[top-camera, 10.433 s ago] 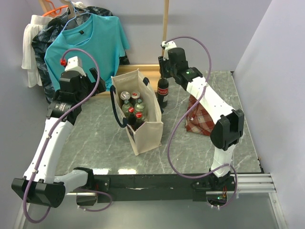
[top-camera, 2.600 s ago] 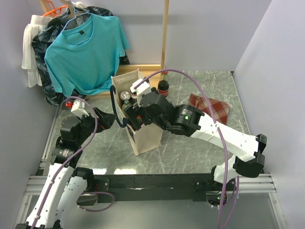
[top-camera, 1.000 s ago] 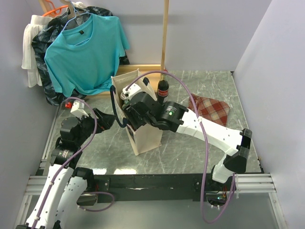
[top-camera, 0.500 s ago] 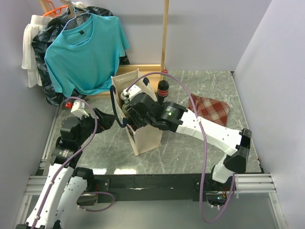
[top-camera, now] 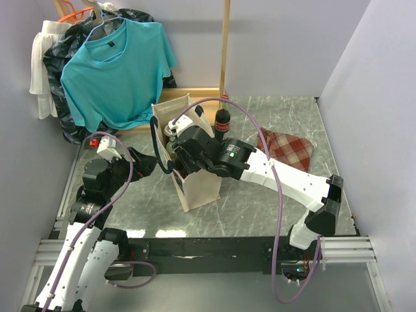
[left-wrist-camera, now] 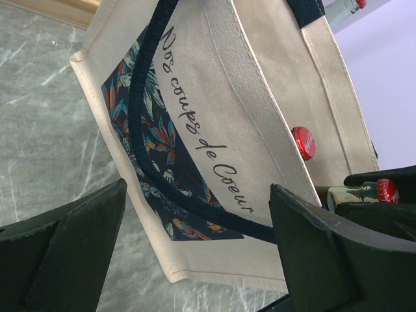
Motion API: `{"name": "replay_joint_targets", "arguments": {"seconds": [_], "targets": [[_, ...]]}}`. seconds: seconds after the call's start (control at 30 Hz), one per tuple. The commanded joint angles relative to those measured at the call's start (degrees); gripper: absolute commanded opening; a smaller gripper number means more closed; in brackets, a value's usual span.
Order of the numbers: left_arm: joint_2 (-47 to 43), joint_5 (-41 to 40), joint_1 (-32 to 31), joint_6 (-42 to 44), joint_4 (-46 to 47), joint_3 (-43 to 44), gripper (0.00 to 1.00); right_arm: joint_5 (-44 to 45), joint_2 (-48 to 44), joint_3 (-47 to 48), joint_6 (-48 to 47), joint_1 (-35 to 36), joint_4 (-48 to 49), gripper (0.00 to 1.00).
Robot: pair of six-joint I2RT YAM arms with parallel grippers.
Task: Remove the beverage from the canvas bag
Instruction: Take out the drink from the canvas bag.
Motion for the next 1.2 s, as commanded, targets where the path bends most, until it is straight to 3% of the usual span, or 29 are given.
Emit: {"name": "replay_joint_targets", "arguments": {"seconds": [0.0, 0.57, 1.17], "targets": [[0.00, -0.44, -0.06, 0.88, 1.35, 0.19, 0.96, 1.14, -3.47, -0.27, -0.98, -0.25, 2.65, 0.00], [0.35, -0.79, -0.06, 1.58, -0.23, 2.21, 0.96, 7.12, -6.11, 3.33, -2.65, -0.42, 4.94, 0.00], [13.88, -1.24, -0.06, 10.63, -11.04, 26.72, 0.96, 8.17, -1.72, 19.77, -1.69, -3.06, -1.39, 0.00]]}}
